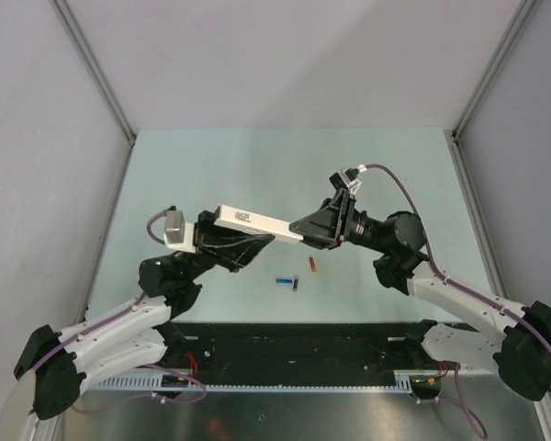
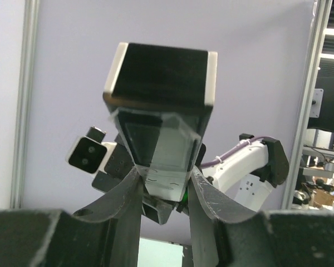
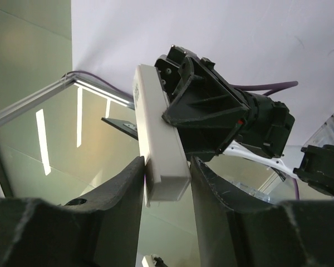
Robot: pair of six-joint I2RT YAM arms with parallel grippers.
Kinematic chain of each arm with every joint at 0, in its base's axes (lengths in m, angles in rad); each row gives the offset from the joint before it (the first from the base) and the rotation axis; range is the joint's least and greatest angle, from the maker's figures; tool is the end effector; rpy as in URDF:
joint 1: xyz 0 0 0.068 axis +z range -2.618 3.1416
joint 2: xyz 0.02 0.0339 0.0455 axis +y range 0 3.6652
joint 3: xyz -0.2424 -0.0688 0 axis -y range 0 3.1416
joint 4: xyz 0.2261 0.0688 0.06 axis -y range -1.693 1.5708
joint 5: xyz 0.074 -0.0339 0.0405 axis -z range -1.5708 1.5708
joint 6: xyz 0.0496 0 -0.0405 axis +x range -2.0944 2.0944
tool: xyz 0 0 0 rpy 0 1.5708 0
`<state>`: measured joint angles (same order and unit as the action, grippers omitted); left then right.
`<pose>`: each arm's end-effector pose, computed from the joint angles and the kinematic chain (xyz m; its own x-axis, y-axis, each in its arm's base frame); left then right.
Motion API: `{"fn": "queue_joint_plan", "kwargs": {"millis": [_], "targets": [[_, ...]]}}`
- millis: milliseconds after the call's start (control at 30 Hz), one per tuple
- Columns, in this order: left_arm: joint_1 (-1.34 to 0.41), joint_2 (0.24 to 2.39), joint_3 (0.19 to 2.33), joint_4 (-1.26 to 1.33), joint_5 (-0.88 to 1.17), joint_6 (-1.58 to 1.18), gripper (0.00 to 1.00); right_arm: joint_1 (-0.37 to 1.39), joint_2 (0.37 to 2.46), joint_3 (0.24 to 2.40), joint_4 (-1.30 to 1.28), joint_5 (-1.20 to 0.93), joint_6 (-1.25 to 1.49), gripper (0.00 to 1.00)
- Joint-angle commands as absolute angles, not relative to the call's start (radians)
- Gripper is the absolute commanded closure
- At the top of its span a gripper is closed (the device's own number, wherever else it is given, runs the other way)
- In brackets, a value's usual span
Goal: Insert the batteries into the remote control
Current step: Remove the battery cover from the remote control.
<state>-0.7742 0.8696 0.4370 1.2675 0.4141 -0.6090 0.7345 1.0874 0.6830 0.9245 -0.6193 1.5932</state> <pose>0.1106 -0.1361 0.3469 -0.0419 -0.6915 -0.7212 0.9865 0.0855 -0.1394 0.1574 0.1809 0.3512 -0.9276 0.2592 -0.2690 -0.3481 -0.3390 0.8740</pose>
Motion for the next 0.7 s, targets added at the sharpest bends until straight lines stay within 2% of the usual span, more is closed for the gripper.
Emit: {"fn": "queue_joint_plan", "kwargs": {"millis": [0, 400, 500, 567, 667], "targets": [[-0.764, 0.833, 0.436, 1.68, 0.333, -0.565, 1.0, 0.718, 1.042, 0.67, 0.905, -0.68, 1.56, 0.57], [-0.764, 0.828, 0.43, 1.68, 0.334, -0.566, 1.0, 0.703, 1.022, 0.67, 0.876, -0.684, 1.539, 0.52], [-0.762, 0.828, 0.425, 1.68, 0.336, -0.572, 1.0, 0.689, 0.997, 0.676, 0.847, -0.693, 1.522, 0.44], [-0.761, 0.827, 0.416, 1.68, 0.34, -0.581, 1.0, 0.667, 0.959, 0.686, 0.758, -0.696, 1.467, 0.38], [-0.756, 0.824, 0.4, 1.68, 0.345, -0.598, 1.0, 0.649, 0.907, 0.741, 0.533, -0.707, 1.317, 0.34]]}}
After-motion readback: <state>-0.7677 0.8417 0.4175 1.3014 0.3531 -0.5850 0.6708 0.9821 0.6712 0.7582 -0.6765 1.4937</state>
